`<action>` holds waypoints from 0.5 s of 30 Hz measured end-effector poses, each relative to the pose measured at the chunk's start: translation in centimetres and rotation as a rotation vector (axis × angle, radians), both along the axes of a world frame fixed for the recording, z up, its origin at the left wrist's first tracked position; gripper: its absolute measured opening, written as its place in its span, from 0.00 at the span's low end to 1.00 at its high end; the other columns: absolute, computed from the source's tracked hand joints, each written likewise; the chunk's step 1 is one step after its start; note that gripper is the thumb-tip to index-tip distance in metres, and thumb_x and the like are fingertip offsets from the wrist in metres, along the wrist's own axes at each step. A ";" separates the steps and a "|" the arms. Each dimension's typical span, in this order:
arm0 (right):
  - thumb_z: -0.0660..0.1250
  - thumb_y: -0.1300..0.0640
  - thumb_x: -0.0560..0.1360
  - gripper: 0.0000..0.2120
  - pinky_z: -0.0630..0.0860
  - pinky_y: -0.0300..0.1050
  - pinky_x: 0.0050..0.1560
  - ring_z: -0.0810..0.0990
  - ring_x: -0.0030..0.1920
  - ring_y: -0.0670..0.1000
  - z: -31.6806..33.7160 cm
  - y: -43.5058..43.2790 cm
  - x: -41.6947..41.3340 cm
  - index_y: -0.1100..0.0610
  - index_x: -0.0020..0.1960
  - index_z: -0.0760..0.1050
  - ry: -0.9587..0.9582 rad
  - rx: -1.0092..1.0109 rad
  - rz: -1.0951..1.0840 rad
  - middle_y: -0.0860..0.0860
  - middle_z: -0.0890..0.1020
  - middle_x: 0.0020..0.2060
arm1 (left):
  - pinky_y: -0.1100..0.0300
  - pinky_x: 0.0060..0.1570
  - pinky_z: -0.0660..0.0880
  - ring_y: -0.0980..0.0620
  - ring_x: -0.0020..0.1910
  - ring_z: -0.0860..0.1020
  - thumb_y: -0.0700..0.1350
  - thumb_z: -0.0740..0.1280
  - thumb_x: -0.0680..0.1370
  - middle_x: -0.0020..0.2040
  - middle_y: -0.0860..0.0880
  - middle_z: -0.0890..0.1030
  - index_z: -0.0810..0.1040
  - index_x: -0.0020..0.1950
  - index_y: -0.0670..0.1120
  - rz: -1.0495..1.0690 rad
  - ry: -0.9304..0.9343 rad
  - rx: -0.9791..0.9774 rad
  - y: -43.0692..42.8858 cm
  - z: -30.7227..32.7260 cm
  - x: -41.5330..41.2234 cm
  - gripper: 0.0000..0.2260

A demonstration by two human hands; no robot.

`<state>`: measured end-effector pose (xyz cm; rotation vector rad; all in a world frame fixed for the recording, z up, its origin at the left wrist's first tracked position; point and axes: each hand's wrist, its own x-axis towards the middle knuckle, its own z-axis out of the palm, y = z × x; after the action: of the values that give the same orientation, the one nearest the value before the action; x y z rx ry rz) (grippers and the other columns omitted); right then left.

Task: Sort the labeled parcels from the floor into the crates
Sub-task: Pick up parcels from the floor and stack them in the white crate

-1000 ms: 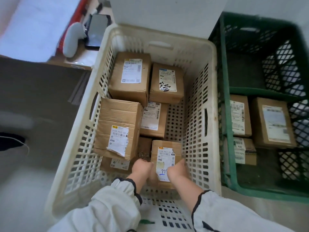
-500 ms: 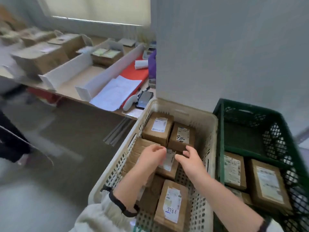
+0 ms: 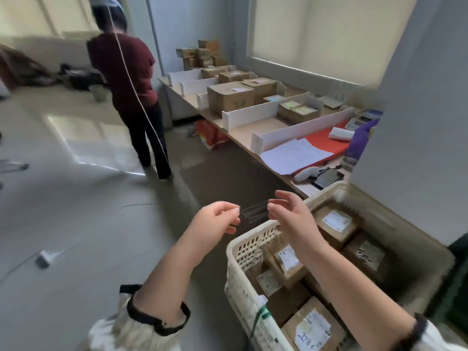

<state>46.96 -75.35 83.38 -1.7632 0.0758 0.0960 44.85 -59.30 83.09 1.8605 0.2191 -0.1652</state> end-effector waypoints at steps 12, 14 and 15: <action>0.64 0.63 0.76 0.14 0.70 0.38 0.38 0.77 0.46 0.50 -0.6 27.8 -16.3 0.52 0.60 0.71 -0.034 0.080 0.551 0.52 0.79 0.53 | 0.61 0.37 0.67 0.55 0.35 0.78 0.45 0.61 0.80 0.42 0.51 0.80 0.77 0.48 0.51 0.764 -0.056 -0.016 25.8 0.8 -27.8 0.05; 0.64 0.63 0.76 0.12 0.69 0.38 0.39 0.77 0.46 0.50 -1.5 33.2 -20.7 0.51 0.57 0.73 -0.010 0.067 0.708 0.52 0.79 0.54 | 0.62 0.35 0.66 0.57 0.33 0.77 0.44 0.61 0.80 0.41 0.51 0.79 0.76 0.49 0.50 0.974 -0.046 -0.003 29.8 0.8 -35.3 0.04; 0.63 0.63 0.76 0.11 0.69 0.38 0.39 0.76 0.45 0.50 -1.7 35.8 -23.0 0.52 0.56 0.74 -0.008 0.057 0.792 0.52 0.79 0.54 | 0.62 0.34 0.65 0.57 0.32 0.77 0.44 0.61 0.80 0.40 0.51 0.79 0.76 0.48 0.50 1.080 -0.037 0.001 31.4 0.8 -39.1 0.04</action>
<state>23.91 -39.56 81.64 -1.6444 -0.6300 0.6543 5.74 -27.89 83.85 1.5158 1.1416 0.6085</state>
